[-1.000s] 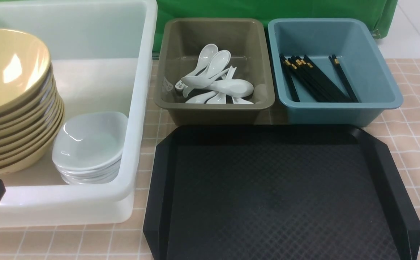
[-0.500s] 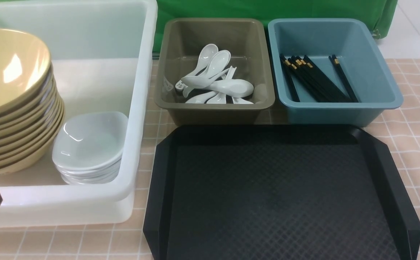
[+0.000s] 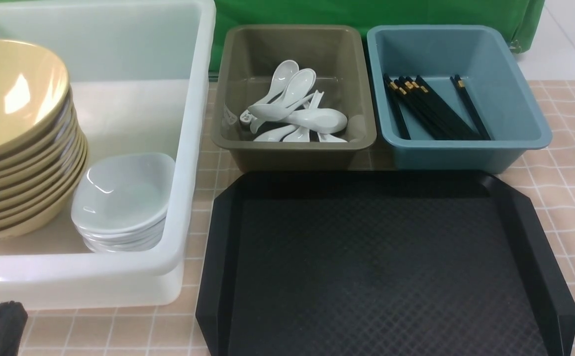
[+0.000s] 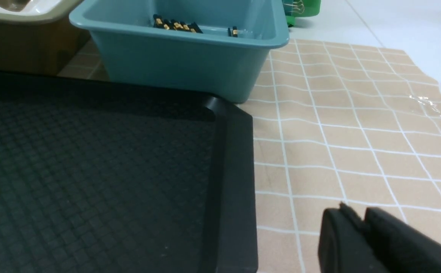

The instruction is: On brown table put chopsticks spoon bowls plates into blue grey white boxes.

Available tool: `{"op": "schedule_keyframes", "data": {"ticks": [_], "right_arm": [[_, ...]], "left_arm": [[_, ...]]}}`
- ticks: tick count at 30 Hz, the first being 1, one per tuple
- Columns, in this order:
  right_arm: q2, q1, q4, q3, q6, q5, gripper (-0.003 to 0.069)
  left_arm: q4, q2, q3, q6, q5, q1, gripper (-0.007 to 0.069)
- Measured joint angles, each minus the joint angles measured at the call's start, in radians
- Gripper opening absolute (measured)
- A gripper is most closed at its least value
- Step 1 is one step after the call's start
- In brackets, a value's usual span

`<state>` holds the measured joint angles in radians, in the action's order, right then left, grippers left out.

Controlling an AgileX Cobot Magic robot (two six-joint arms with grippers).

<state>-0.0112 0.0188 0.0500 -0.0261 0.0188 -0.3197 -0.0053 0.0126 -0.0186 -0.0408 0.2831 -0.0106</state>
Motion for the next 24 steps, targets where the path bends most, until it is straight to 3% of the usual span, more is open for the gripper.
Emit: {"op": "schedule_keyframes", "data": {"ticks": [6,24], "right_arm": [[0.0,0.0,0.0,0.0,0.0,0.0,0.0123],[0.0,0.0,0.0,0.0,0.0,0.0,0.0142]], "left_arm": [[0.015,0.0,0.0,-0.067,0.031,0.005,0.0008],[0.017,0.0,0.0,-0.072,0.032,0.005,0.0007]]}}
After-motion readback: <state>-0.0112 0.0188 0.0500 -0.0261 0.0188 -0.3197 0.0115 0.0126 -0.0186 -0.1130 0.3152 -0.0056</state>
